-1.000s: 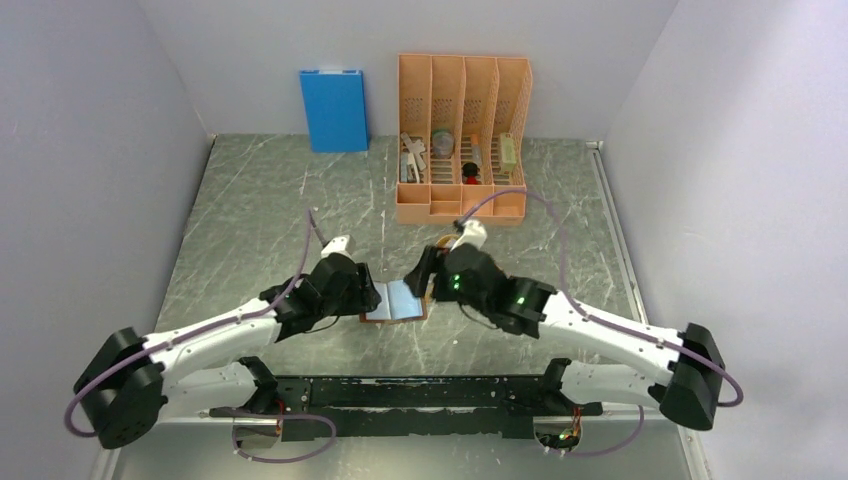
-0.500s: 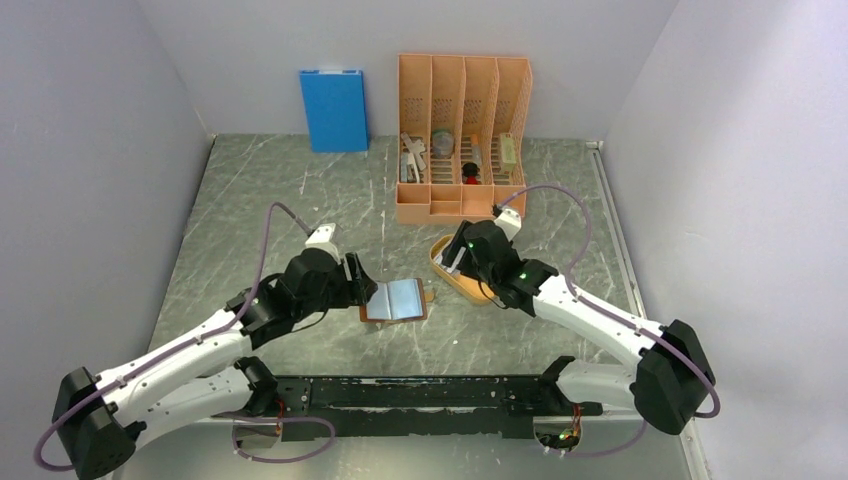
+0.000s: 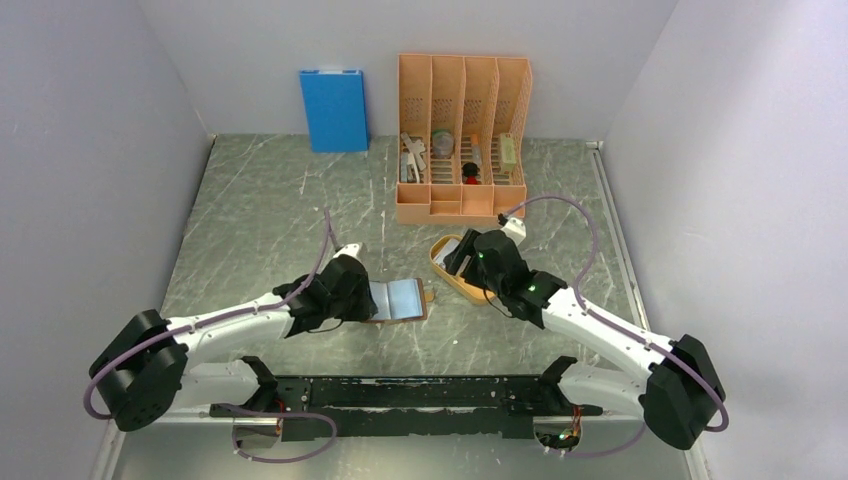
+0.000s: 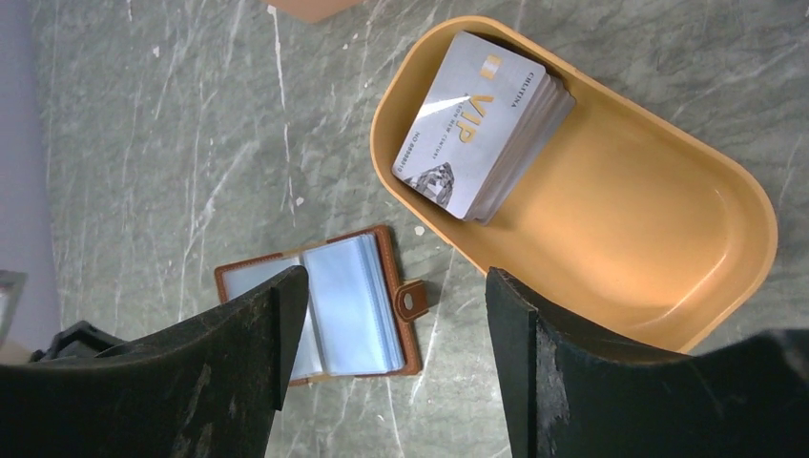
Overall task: Put the credit cards into the card holder
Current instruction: Open the card holder at the center of the board.
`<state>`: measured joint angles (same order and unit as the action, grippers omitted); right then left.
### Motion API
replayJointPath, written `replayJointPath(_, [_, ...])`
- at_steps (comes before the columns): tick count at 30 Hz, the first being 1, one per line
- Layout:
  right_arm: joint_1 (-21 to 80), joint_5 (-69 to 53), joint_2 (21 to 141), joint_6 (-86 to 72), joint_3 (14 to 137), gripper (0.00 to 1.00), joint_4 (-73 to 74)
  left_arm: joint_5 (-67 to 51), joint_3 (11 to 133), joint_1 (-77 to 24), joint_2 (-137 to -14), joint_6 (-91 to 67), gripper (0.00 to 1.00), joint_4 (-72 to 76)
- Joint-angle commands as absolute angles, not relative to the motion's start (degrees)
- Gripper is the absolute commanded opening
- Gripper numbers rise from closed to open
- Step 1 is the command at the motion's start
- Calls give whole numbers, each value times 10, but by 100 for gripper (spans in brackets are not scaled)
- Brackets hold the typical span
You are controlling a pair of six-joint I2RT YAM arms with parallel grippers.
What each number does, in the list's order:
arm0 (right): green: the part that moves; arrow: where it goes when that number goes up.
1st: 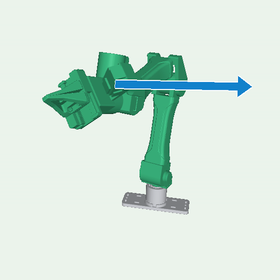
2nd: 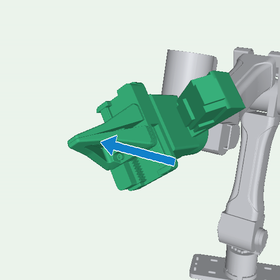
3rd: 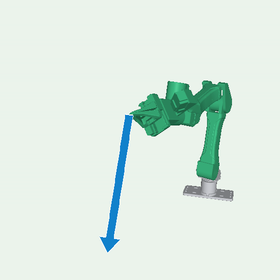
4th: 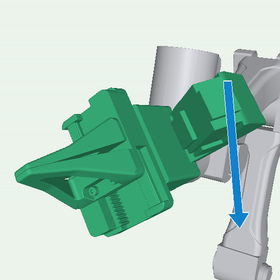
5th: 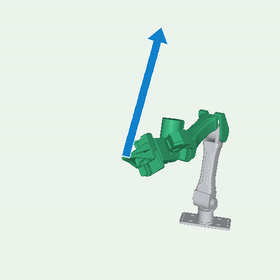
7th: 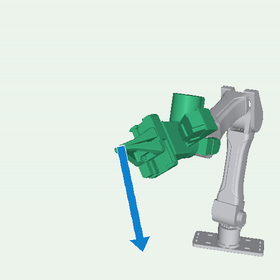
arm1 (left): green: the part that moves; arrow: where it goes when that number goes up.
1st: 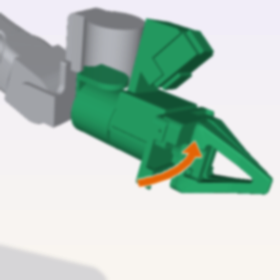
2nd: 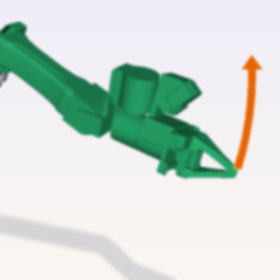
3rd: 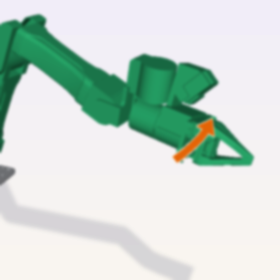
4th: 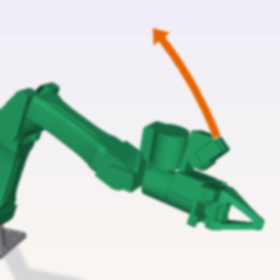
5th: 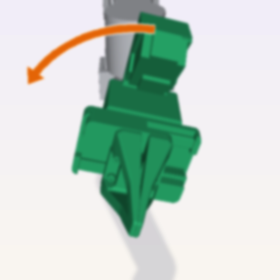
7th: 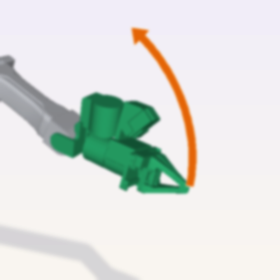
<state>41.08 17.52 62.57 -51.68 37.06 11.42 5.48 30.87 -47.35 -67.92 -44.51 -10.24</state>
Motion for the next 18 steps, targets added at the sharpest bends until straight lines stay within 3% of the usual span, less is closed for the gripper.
replayJointPath(1, [407,171,608,-527,353,72,107,93,281,-471,-687,-463,25,-90])
replayJointPath(11, [407,149,620,-508,348,73,80,114,259,-471,-708,-467,21,-85])
replayJointPath(18, [397,173,632,-537,361,72,113,105,273,-471,-678,-462,27,-98])
